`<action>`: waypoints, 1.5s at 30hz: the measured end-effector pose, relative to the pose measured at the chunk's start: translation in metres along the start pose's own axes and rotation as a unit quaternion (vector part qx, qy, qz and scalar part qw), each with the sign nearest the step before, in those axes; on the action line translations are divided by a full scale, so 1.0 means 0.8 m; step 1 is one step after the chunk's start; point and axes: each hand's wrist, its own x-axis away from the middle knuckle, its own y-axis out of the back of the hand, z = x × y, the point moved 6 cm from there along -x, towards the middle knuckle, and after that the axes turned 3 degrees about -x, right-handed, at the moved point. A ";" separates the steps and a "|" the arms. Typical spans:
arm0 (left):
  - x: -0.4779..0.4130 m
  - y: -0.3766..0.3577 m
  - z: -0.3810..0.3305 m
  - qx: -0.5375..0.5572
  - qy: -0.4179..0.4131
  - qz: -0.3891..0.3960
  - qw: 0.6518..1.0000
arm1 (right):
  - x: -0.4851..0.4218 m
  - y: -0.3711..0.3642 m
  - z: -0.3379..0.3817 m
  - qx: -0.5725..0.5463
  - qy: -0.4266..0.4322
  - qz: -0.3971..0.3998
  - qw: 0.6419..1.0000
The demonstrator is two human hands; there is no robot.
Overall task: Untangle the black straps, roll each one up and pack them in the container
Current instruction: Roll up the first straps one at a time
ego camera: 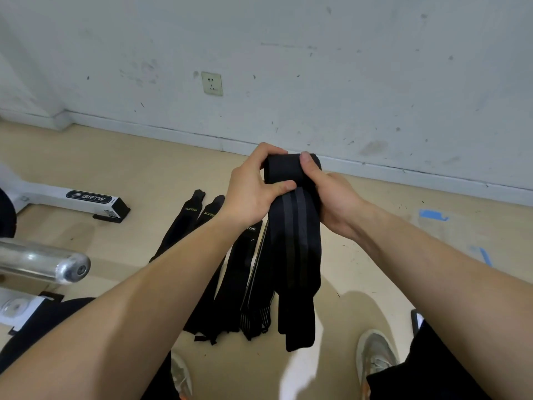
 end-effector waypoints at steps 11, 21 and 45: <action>0.007 -0.011 0.010 0.219 0.197 0.100 0.950 | 0.002 0.006 -0.013 0.029 0.029 -0.030 0.999; 0.002 -0.006 0.013 0.264 0.220 0.089 0.935 | 0.004 0.001 -0.016 0.071 0.024 -0.020 0.997; -0.003 0.014 -0.008 0.018 0.012 0.025 0.999 | 0.009 -0.004 0.001 0.032 -0.015 0.032 0.999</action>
